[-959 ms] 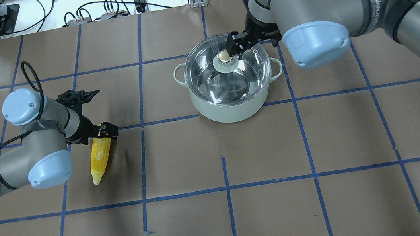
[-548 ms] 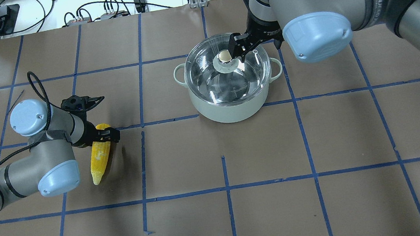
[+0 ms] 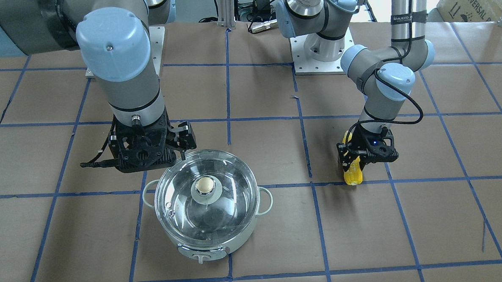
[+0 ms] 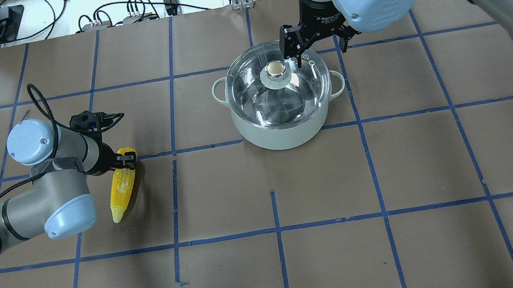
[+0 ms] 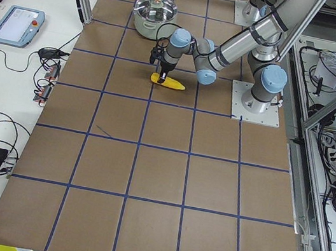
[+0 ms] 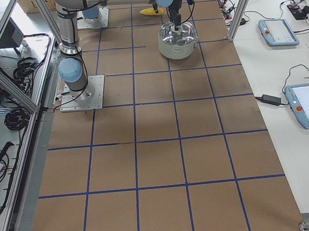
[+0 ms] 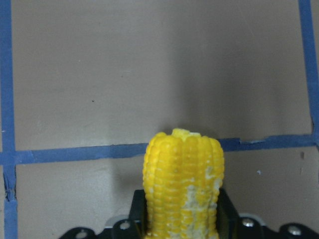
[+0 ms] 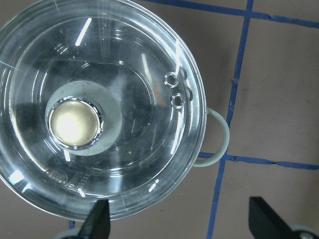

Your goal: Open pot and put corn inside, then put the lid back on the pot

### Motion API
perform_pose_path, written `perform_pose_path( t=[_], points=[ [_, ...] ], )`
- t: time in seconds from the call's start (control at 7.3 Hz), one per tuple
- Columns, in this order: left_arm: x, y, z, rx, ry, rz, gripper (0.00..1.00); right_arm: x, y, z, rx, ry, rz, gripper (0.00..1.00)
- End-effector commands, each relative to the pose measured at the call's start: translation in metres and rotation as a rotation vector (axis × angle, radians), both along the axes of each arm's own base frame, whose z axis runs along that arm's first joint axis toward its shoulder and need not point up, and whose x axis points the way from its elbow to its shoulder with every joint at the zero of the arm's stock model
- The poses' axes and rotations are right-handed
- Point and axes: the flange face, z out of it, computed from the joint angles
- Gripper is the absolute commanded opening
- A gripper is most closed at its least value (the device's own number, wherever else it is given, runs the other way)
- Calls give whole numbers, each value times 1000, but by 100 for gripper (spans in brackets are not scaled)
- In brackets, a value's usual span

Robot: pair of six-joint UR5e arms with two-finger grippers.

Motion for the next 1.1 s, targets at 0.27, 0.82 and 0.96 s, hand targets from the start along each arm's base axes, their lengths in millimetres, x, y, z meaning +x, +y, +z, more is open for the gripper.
perform_pose_path(
  t=[0.27, 0.82, 0.96],
  points=[
    [8, -11, 118, 71, -28, 10, 2, 7, -6, -12, -47, -44, -236, 97],
    [-5, -1, 253, 161, 1, 0, 2, 48, -16, -46, -77, -55, -205, 97],
    [-11, 5, 270, 177, 6, -8, 2, 58, -14, -51, -78, -56, -191, 97]
  ],
)
